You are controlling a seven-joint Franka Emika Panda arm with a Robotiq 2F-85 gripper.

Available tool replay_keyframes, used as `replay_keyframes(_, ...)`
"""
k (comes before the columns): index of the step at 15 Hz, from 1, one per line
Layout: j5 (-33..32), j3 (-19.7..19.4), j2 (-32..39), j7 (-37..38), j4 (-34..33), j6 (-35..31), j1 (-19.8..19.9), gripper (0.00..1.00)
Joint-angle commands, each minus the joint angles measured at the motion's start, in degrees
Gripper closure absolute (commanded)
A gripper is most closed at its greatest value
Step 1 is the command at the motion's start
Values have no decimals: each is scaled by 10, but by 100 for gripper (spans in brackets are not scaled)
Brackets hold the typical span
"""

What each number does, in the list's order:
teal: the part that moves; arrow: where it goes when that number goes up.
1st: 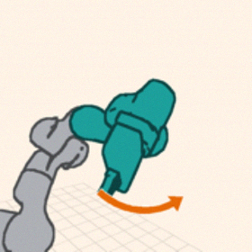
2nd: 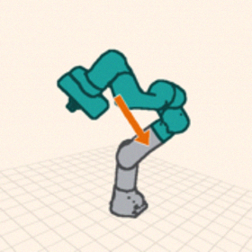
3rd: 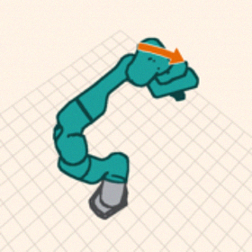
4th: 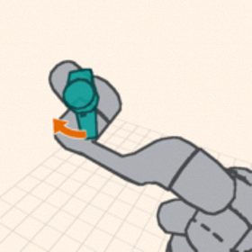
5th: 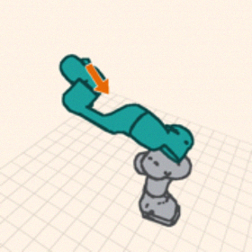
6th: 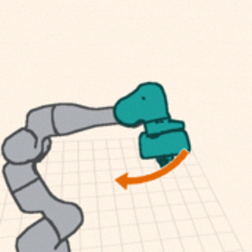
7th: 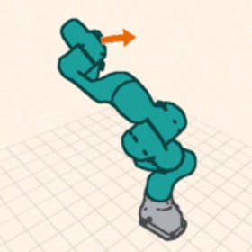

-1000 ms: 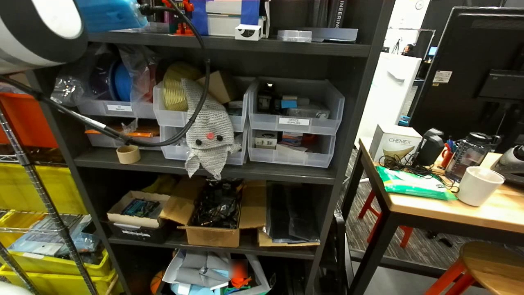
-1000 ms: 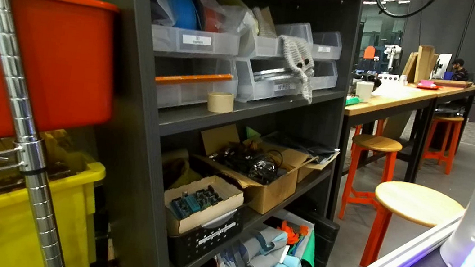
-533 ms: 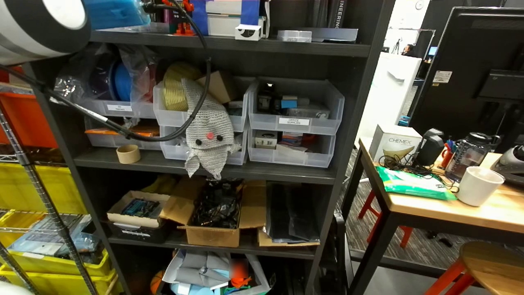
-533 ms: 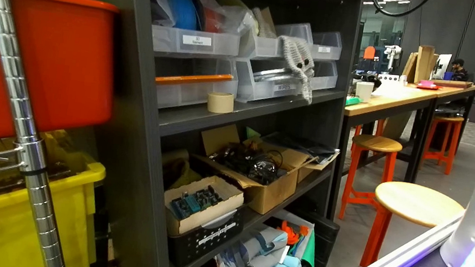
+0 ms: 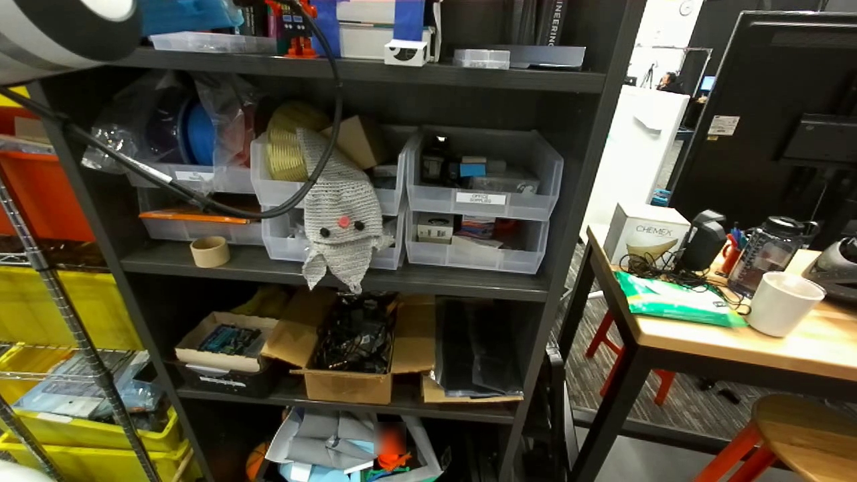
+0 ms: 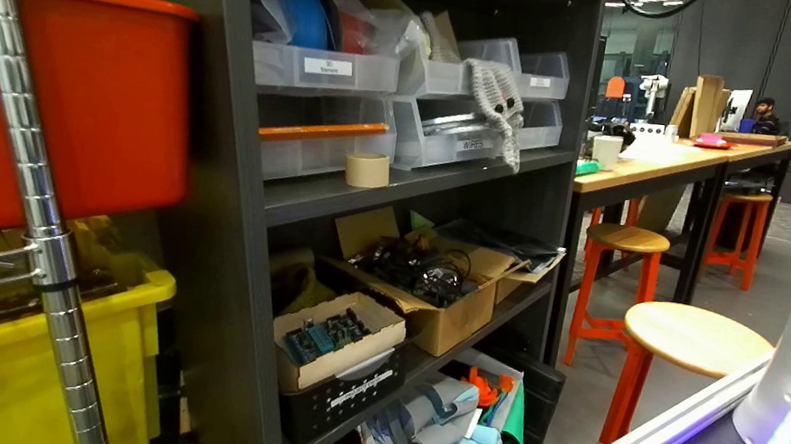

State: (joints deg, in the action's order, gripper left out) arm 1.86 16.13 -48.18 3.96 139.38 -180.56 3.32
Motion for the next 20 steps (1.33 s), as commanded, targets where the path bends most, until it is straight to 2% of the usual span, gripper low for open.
replay_keyframes(1,-9,-4,1,6,1,1,-3,0)
replay_keyframes(5,-9,-4,1,6,1,1,-3,0)
replay_keyframes(7,1,17,19,26,-22,20,2,0)
replay_keyframes(8,9,14,37,34,-36,44,-21,0)
replay_keyframes(10,26,24,64,67,-65,76,-34,0)
replay_keyframes(16,42,75,80,194,-124,126,16,0)
replay_keyframes(20,50,92,53,257,-118,132,37,0)
